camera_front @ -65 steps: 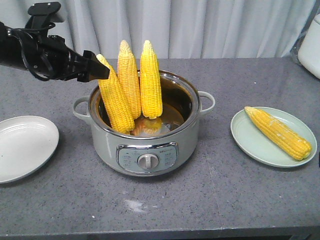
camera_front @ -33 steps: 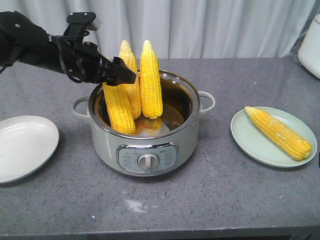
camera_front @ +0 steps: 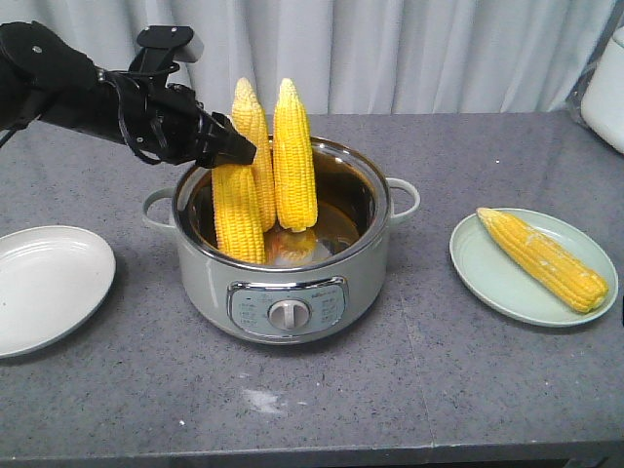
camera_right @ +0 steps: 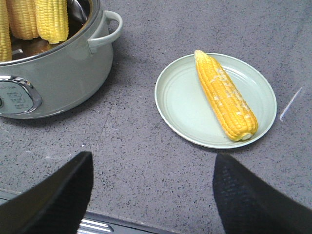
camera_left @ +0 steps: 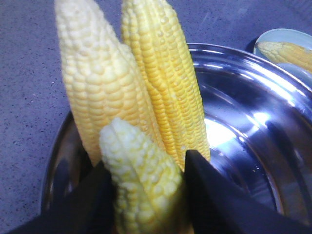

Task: Distribute corn equally
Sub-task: 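Reach the left gripper to the corn cob nearest the cream plate, then grasp the corn cob with the left gripper and lift it out, then lower the held corn cob onto the cream plate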

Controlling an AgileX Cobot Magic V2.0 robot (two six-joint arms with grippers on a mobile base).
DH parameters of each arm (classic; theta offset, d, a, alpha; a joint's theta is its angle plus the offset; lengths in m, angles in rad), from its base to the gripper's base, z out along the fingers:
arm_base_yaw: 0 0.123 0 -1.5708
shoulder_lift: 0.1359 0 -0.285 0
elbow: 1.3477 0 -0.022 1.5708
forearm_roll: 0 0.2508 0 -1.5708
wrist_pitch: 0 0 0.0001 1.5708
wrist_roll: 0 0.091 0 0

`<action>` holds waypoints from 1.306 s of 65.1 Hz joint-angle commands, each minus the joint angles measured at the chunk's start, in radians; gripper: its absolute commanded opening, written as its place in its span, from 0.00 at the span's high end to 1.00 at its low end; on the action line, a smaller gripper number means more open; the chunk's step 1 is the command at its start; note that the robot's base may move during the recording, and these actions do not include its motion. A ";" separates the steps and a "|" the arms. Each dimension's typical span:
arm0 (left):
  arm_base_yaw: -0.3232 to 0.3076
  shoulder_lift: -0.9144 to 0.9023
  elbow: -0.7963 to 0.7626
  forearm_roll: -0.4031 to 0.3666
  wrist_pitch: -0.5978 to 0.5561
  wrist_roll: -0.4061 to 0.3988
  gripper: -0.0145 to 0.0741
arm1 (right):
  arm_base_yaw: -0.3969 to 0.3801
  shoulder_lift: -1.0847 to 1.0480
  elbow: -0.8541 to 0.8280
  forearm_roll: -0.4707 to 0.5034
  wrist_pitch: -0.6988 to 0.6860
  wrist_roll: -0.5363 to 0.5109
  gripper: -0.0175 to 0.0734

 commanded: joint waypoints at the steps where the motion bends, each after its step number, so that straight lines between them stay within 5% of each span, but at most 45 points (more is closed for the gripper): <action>1: -0.006 -0.052 -0.036 -0.049 -0.017 0.003 0.67 | -0.001 0.001 -0.025 -0.003 -0.061 -0.005 0.25; 45: -0.006 -0.312 -0.036 -0.039 -0.127 0.003 0.70 | -0.001 0.001 -0.025 -0.003 -0.061 -0.005 0.25; 54: -0.006 -0.397 -0.036 0.027 -0.128 -0.003 0.69 | -0.001 0.001 -0.025 -0.003 -0.061 -0.005 0.25; 62: -0.006 -0.465 -0.036 0.193 -0.091 -0.081 0.69 | -0.001 0.001 -0.025 -0.003 -0.061 -0.005 0.25; 85: -0.006 -0.497 -0.036 0.908 0.194 -0.634 0.69 | -0.001 0.001 -0.025 -0.003 -0.061 -0.005 0.25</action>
